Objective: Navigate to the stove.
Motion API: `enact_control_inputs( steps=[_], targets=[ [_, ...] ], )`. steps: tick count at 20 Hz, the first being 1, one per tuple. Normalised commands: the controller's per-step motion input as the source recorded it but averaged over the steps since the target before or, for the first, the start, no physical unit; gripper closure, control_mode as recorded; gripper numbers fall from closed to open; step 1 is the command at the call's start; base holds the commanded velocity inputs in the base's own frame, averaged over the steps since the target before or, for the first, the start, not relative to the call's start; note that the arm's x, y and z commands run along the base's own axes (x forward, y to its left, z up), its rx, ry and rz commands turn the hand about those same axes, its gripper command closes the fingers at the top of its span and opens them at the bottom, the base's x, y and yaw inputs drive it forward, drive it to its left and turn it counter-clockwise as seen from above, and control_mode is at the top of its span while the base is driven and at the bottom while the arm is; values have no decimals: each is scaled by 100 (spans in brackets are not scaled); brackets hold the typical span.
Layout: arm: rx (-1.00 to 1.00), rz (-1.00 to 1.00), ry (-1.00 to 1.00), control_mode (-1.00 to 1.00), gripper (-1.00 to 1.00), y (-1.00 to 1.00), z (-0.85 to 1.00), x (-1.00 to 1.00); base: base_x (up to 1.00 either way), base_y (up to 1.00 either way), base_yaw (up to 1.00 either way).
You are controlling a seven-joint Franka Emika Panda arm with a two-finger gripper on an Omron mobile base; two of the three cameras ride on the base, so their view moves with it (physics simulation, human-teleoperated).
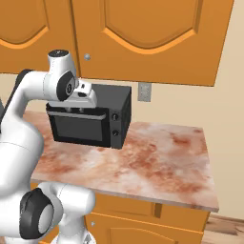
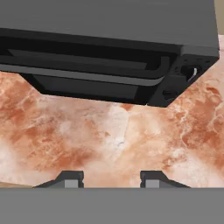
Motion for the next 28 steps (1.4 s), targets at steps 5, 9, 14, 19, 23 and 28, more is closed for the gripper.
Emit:
enact_control_inputs(
  steps=[5,9,14,19,23,28],
  targets=[
    [0,0,-5,-100,-100,2,0,-47,0,0,0],
    [-4,7,-14,-100,-100,25,0,-76,0,0,0],
    [0,0,0,100,-100,0,0,0,-96,23,4],
    [0,0,0,100,-100,0,0,0,-79,0,-59],
    [0,0,0,100,-100,0,0,0,-30,4,-91],
    [0,0,0,100,-100,0,0,0,-15,9,-100]
  ],
)
